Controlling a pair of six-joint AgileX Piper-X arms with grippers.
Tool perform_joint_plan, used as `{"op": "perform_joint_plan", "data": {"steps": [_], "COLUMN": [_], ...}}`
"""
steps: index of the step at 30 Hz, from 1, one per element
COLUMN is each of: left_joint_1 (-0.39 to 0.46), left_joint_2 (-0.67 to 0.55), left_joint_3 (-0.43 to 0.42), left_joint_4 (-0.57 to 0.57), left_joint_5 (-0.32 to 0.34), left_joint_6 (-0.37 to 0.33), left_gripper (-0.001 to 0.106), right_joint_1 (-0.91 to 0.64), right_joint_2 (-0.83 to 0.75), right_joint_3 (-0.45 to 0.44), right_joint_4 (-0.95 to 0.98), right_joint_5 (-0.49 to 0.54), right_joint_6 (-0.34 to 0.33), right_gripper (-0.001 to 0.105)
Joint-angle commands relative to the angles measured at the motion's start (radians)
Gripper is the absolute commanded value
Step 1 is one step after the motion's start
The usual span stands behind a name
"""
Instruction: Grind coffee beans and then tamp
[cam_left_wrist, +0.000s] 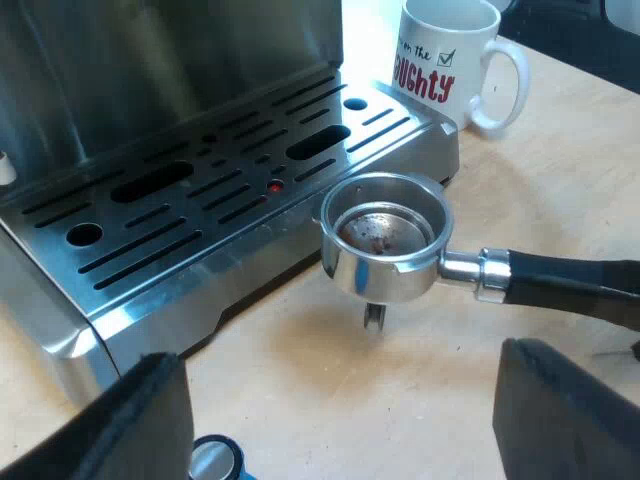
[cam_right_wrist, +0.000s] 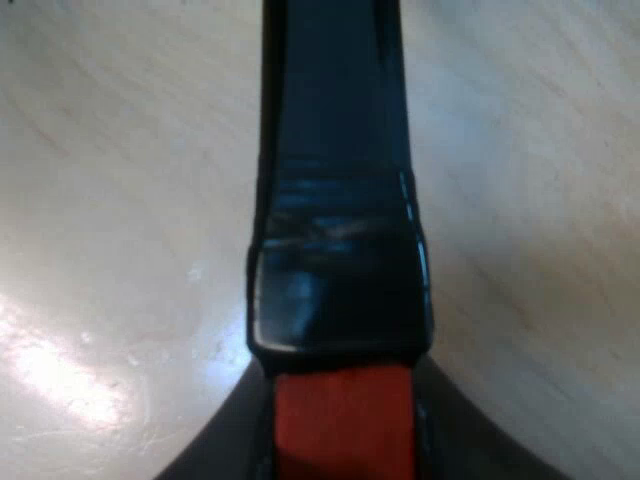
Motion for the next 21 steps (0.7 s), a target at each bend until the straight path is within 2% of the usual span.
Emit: {"op": "perform_joint_plan", "data": {"steps": [1,8,21], "left_joint_1": [-0.001,-0.001,-0.001], "left_joint_2": [-0.007,-0.007,-0.005], "left_joint_3": [0.001,0.001,0.02], "left_joint_4": [0.0,0.0,-0.007], "left_joint_5": [-0.012,-0.012,-0.012], "left_joint_6": [-0.003,-0.003,-0.003], "left_gripper": [0.065,0.065,0.065], "right_joint_1": [-0.025,-0.085,-0.094], "right_joint_2": [-0.018,-0.001,0.121], "right_joint_3": [0.0,0.03,0.03], "right_joint_4": [-0.064,-0.128,-0.231], "right_joint_5": [-0.005,-0.09,-0.096], "right_joint_6": [-0.035,-0.093,-0.107], "right_gripper": [0.0,0.0,0.0]}}
